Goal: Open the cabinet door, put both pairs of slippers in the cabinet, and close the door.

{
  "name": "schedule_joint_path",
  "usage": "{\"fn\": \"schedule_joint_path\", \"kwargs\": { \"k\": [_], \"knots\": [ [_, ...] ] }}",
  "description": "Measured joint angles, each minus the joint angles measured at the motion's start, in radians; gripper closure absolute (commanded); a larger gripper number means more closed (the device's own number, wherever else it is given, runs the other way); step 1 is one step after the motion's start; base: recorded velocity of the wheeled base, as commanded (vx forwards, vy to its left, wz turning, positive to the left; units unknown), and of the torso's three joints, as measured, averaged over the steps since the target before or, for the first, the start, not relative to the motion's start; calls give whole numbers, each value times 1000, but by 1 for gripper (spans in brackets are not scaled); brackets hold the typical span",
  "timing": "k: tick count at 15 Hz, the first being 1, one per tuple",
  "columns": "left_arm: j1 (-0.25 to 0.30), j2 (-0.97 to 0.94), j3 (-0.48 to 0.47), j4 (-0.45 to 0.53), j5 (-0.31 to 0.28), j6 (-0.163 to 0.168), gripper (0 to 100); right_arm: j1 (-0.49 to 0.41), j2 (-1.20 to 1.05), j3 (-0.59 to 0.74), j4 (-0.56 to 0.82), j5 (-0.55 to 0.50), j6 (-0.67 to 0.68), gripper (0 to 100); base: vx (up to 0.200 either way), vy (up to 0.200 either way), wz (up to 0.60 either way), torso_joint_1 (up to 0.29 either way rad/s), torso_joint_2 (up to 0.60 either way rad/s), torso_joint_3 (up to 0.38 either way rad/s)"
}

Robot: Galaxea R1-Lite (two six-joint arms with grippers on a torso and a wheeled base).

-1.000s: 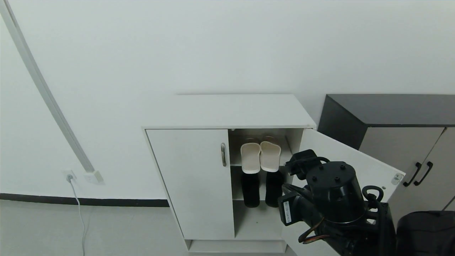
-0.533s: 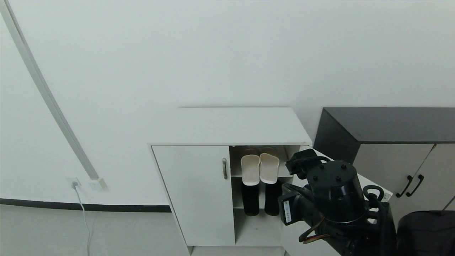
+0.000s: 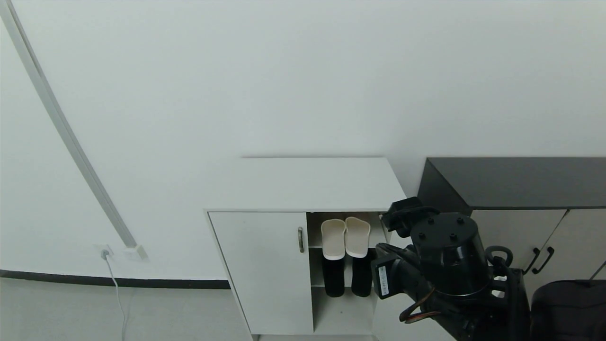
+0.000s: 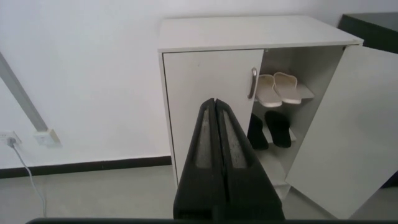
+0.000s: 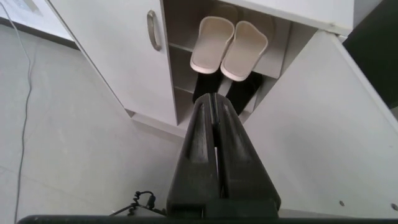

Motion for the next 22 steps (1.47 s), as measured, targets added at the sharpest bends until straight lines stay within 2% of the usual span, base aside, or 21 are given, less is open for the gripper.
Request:
{"fn": "schedule_joint_path", "kwargs": {
  "k": [3, 9, 15, 22],
  "knots": [
    [0, 0, 1, 0, 0, 5, 100, -4, 0, -1, -2, 0, -1, 100, 0, 0, 0, 173, -359, -196],
    [0, 0, 0, 0, 1, -1, 100, -19, 6, 1, -9, 3, -7, 100, 0, 0, 0, 12, -35, -16],
    [0, 0, 1, 0, 0, 3, 100, -24, 10, 1, -7, 3, -13, 100, 0, 0, -600, 3, 0, 2],
    [0, 0, 0, 0, 0, -1, 100, -59, 20, 1, -35, 16, -15, 100, 0, 0, 0, 0, 0, 0]
  ]
}}
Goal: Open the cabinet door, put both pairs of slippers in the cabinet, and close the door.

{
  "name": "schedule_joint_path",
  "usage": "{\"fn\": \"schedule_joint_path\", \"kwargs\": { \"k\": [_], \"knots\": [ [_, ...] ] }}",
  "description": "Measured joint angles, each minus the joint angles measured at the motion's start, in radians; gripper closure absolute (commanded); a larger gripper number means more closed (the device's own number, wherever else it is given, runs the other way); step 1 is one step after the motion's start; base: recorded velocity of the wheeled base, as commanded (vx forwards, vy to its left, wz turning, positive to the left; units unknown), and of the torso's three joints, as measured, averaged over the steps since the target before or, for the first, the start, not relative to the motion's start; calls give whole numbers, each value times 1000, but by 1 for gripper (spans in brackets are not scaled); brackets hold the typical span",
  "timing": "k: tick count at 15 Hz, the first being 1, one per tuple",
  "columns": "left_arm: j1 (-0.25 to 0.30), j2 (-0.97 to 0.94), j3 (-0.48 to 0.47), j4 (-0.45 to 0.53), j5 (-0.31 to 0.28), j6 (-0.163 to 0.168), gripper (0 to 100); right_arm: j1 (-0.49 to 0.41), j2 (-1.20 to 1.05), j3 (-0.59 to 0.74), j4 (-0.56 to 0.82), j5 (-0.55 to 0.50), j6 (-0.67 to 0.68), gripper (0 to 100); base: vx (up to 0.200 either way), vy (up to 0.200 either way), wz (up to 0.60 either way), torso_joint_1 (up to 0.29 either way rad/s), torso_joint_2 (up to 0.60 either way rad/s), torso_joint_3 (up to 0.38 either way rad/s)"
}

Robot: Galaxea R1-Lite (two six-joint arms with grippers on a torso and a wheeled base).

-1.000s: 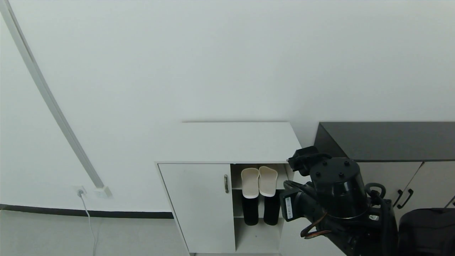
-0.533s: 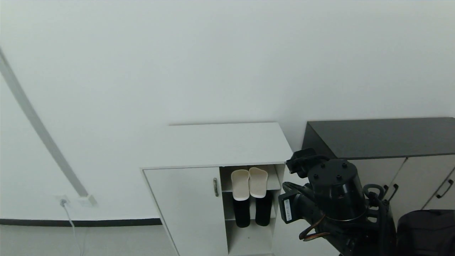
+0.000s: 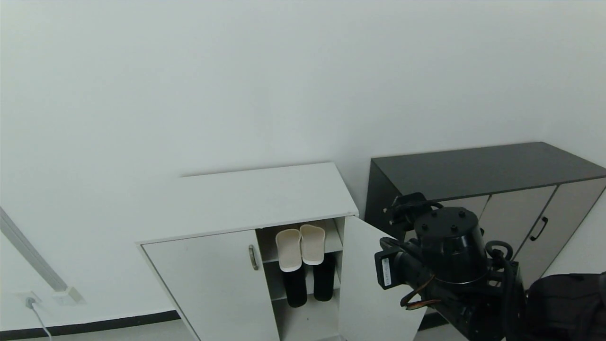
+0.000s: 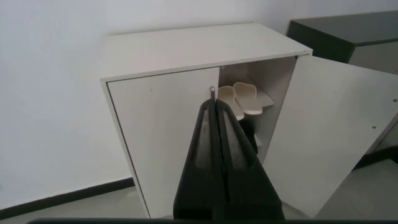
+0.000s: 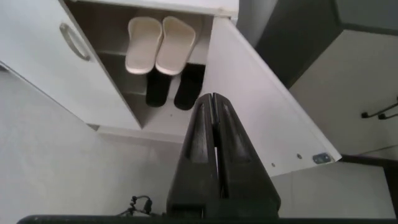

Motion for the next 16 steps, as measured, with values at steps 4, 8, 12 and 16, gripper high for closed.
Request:
{"fn": "schedule_joint_path", "kwargs": {
  "k": [4, 8, 12, 16],
  "knots": [
    [0, 0, -1, 0, 0, 0, 100, -23, 7, -3, -1, 1, -19, 100, -200, 0, 0, 7, 6, 2],
    [0, 0, -1, 0, 1, 2, 100, -53, 37, -7, -27, 1, -22, 100, -50, 0, 0, -1, 2, 1],
    [0, 0, -1, 0, 0, 0, 100, -150, 109, -72, -53, 56, -26, 100, 0, 0, 0, 0, 0, 0],
    [1, 0, -1, 0, -2, 2, 100, -322, 214, -244, -4, 161, -29, 100, 0, 0, 0, 0, 0, 0]
  ]
}}
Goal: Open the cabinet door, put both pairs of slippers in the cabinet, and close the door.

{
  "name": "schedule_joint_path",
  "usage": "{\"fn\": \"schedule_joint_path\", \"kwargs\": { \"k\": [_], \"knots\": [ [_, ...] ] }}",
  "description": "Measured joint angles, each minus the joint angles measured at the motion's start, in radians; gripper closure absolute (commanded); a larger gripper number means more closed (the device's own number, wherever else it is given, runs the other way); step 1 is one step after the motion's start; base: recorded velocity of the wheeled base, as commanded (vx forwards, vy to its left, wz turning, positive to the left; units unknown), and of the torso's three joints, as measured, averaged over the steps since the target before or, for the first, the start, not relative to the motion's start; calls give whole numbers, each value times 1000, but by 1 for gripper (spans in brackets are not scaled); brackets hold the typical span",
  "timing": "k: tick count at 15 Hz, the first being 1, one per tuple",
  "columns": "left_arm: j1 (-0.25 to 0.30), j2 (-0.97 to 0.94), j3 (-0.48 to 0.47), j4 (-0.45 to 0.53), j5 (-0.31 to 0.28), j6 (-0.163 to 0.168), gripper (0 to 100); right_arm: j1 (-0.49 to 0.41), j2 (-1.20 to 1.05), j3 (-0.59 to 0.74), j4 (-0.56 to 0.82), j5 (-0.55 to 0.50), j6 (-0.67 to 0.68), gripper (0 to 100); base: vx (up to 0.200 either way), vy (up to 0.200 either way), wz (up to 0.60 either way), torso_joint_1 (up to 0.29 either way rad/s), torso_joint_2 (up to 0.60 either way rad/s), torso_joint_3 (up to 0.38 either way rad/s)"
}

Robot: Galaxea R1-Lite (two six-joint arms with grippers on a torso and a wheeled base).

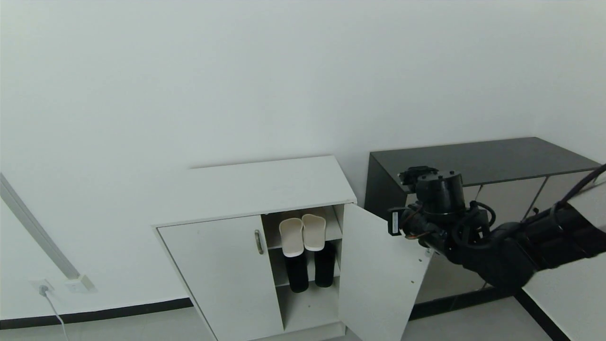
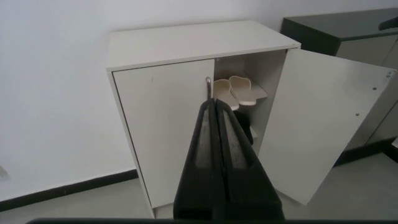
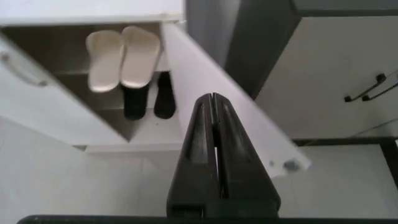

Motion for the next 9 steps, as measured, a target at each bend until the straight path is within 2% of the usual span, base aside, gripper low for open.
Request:
{"fn": "schedule_joint_path", "kwargs": {
  "k": [4, 9],
  "knots": [
    [0, 0, 0, 0, 0, 2, 100, -114, 114, -103, 8, 79, 2, 100, 0, 0, 0, 0, 0, 0],
    [-1, 0, 1, 0, 0, 1, 100, -171, 207, -141, 9, 87, 3, 100, 0, 0, 0, 0, 0, 0]
  ]
}}
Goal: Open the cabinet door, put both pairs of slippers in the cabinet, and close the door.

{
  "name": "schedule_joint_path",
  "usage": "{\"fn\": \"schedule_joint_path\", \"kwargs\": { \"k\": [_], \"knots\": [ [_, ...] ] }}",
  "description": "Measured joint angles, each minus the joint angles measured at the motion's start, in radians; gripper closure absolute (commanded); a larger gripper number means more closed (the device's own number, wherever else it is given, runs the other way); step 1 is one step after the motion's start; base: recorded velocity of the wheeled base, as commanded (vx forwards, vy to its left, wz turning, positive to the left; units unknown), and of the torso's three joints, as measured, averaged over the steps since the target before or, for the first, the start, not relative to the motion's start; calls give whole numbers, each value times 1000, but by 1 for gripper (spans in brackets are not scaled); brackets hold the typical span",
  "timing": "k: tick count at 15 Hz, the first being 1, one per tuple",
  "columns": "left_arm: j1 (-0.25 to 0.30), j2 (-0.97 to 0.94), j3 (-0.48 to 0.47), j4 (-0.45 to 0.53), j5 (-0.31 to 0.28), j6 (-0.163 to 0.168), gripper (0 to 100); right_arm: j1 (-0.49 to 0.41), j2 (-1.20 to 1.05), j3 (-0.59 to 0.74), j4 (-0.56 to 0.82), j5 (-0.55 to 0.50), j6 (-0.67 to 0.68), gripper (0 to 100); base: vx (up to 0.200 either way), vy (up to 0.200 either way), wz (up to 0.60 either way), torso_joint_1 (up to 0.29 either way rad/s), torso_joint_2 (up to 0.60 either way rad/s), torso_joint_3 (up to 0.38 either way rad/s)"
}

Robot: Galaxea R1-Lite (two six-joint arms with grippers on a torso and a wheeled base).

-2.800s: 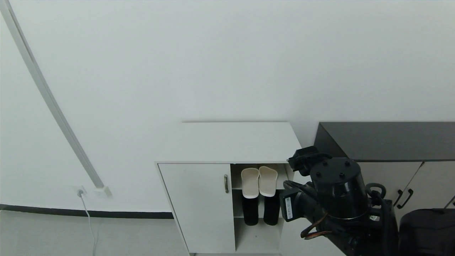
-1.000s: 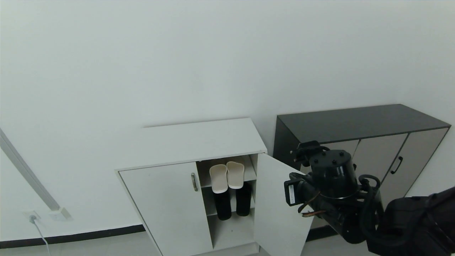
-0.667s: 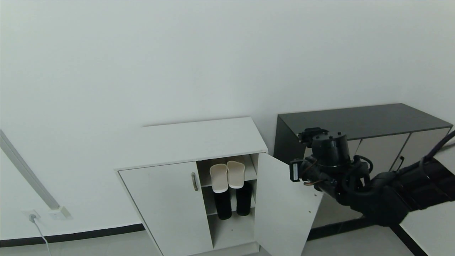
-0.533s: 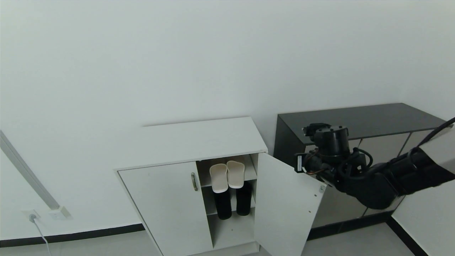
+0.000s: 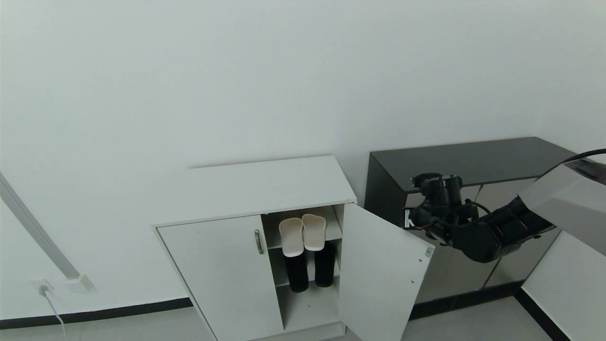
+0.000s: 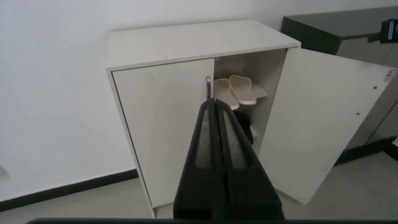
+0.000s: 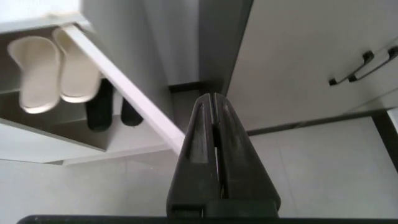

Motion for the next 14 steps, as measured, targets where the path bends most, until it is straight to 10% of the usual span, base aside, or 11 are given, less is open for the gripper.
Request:
{"fn": "schedule_joint_path", "kwargs": {
  "k": [14],
  "knots": [
    [0, 0, -1, 0, 0, -2, 100, 7, 76, 4, 39, -2, 0, 100, 0, 0, 0, 0, 0, 0]
  ]
}}
